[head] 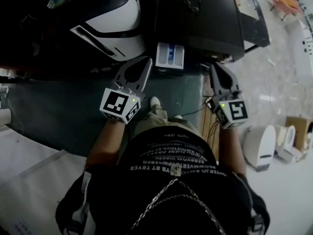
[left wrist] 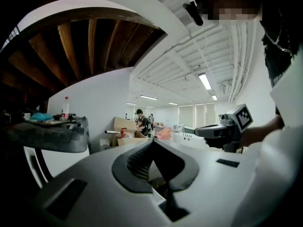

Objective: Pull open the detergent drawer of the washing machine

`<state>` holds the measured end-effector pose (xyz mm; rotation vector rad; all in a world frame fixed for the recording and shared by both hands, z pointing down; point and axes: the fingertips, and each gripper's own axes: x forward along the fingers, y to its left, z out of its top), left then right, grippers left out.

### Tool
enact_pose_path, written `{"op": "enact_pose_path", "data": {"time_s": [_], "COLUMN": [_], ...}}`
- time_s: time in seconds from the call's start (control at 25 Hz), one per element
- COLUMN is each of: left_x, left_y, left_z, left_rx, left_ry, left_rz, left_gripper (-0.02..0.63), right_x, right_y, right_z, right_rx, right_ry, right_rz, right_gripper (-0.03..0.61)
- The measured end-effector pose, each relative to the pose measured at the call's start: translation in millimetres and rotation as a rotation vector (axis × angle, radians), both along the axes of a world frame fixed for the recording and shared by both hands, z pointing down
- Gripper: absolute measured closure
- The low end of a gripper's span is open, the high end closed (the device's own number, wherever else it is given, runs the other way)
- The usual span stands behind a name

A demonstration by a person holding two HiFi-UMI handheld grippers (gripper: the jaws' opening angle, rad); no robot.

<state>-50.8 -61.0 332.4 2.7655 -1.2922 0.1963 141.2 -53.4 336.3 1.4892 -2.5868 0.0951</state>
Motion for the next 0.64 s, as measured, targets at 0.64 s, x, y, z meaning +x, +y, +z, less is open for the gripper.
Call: {"op": "enact_pose_path", "data": {"time_s": [0.64], "left_x": [21.3], "left_y": [-2.9], "left_z": [-14.8], "left_rx": [-0.021], "left_ry": [0.000], "left_rz": [-0.021], "left_gripper": [0.609], "right_x": [14.3], "right_y": [2.2], "right_z": [-13.8], "right_rx": [-0.056], "right_ry": [-0.076], "right_rz": [-0.011], "right_gripper": [0.577]}}
